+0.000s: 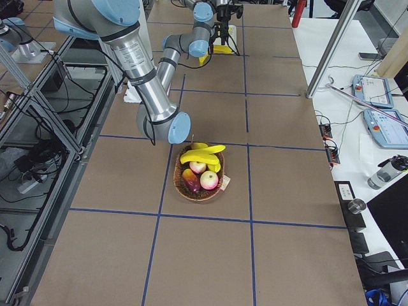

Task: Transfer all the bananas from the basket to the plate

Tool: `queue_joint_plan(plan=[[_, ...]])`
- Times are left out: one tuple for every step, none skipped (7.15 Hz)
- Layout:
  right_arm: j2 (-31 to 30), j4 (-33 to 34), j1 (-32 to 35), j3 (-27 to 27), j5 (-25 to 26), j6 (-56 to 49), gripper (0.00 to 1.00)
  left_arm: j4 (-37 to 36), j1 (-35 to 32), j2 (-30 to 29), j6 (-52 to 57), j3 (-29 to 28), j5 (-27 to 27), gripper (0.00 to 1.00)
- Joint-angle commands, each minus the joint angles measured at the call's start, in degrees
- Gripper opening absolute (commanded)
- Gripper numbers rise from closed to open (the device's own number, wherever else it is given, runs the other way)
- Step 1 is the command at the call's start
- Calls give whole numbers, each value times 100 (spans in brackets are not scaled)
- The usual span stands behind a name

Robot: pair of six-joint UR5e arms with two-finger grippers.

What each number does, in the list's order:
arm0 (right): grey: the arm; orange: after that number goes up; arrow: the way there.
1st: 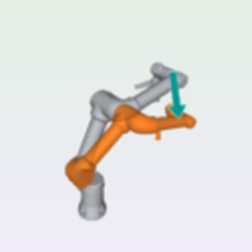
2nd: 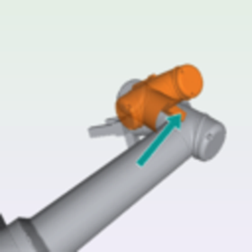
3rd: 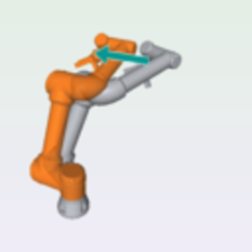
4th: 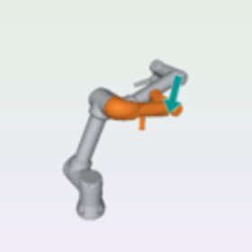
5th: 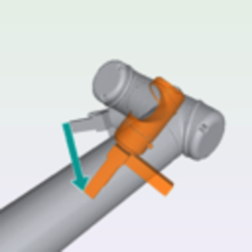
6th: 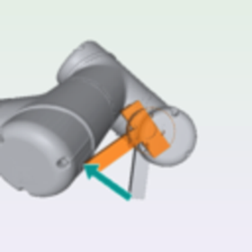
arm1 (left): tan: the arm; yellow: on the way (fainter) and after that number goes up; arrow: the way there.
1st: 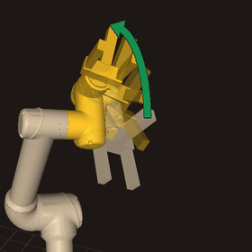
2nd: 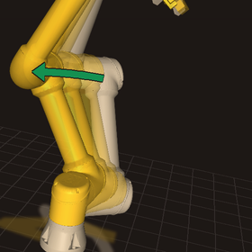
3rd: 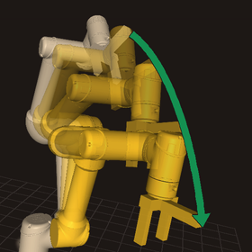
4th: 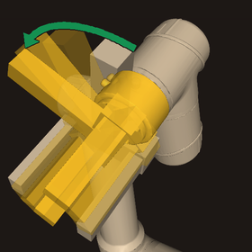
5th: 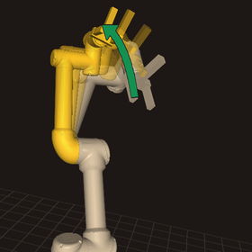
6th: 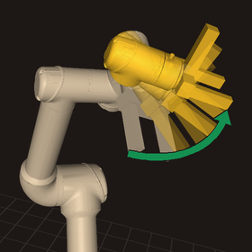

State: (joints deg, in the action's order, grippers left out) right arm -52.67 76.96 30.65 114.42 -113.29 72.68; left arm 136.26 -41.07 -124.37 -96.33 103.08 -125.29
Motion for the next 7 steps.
queue_joint_plan(plan=[[-16,-128,-42,1,-9,0,1,171,186,-78,0,-207,172,97],[-16,-137,-42,10,-9,0,1,260,222,-96,0,-322,233,95],[-16,-137,-42,10,-9,0,1,261,248,-96,0,-323,233,89],[-24,-129,-42,10,-9,0,1,269,248,-96,0,-323,233,62],[-24,-137,-42,10,-9,0,2,374,240,-79,0,-315,225,18],[-33,-129,-42,10,-17,-8,3,418,240,-35,26,-314,207,0],[-25,-128,-42,1,-17,0,46,427,240,-26,26,-314,198,0]])
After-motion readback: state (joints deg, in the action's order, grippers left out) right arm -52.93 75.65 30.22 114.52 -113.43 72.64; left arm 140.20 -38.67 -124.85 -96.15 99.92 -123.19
